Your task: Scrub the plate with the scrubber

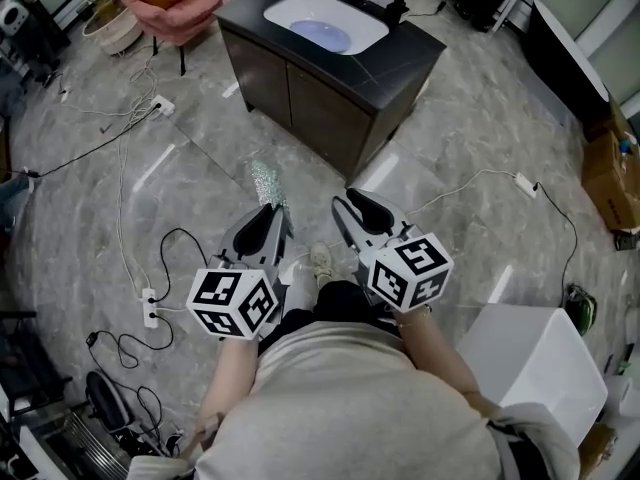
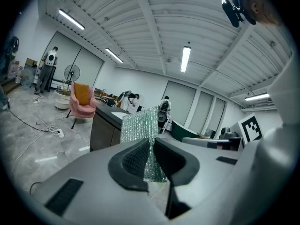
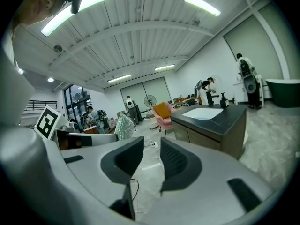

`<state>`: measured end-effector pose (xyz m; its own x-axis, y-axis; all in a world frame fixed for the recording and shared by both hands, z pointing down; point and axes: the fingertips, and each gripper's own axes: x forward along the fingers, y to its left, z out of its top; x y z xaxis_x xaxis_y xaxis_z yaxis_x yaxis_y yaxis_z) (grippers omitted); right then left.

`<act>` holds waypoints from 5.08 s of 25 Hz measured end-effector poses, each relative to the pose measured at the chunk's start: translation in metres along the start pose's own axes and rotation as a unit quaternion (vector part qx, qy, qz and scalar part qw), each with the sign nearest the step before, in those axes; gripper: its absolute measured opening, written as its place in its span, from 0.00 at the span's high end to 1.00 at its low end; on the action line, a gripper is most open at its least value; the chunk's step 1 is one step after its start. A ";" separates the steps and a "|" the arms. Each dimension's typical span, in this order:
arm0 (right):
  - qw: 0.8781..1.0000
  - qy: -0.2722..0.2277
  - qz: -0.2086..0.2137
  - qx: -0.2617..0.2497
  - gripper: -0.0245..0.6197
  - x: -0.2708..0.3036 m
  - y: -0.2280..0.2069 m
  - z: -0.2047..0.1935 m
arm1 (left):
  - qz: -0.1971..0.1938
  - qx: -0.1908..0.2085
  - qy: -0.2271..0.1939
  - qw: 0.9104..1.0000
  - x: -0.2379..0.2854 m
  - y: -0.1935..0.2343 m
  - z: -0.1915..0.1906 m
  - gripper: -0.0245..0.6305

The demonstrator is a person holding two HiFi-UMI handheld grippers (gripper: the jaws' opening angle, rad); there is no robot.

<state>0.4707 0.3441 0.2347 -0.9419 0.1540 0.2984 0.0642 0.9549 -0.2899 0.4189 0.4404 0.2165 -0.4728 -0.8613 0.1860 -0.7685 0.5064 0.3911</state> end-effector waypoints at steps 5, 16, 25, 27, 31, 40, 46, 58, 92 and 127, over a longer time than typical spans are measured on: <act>1.000 0.001 0.006 -0.006 0.80 0.042 -0.045 0.033 | 0.007 0.008 -0.006 1.000 0.057 0.015 0.030 0.87; 1.000 0.000 0.026 -0.002 0.80 0.109 -0.120 0.081 | 0.031 0.008 -0.002 1.000 0.155 0.048 0.057 0.87; 1.000 0.010 0.018 0.019 0.80 0.147 -0.148 0.085 | 0.033 0.002 0.018 0.999 0.199 0.079 0.063 0.87; 1.000 0.009 0.008 0.023 0.80 0.155 -0.155 0.086 | 0.024 0.002 0.023 0.999 0.214 0.087 0.065 0.87; 0.999 0.008 -0.017 0.028 0.80 0.183 -0.170 0.095 | -0.007 -0.006 0.033 0.999 0.250 0.105 0.077 0.87; 0.998 0.002 -0.054 0.045 0.80 0.287 -0.184 0.132 | -0.073 0.000 0.059 0.996 0.331 0.173 0.130 0.87; 0.995 -0.007 -0.077 0.061 0.80 0.350 -0.192 0.155 | -0.100 0.014 0.074 0.992 0.368 0.226 0.163 0.87; 0.986 -0.001 -0.143 0.080 0.80 0.405 -0.214 0.167 | -0.138 0.015 0.116 0.983 0.419 0.283 0.170 0.87; 0.969 -0.006 -0.210 0.128 0.80 0.446 -0.397 0.214 | -0.219 0.067 0.183 0.956 0.618 0.228 0.182 0.87; 0.868 0.020 -0.371 0.330 0.71 0.436 -0.486 0.136 | -0.341 0.155 0.360 0.855 0.728 0.226 0.114 0.87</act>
<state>-0.0159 -0.0877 0.3825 -0.6304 -0.4192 0.6533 -0.7700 0.4442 -0.4579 -0.1482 -0.0669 0.3372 0.4321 -0.7066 0.5604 -0.8895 -0.2318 0.3937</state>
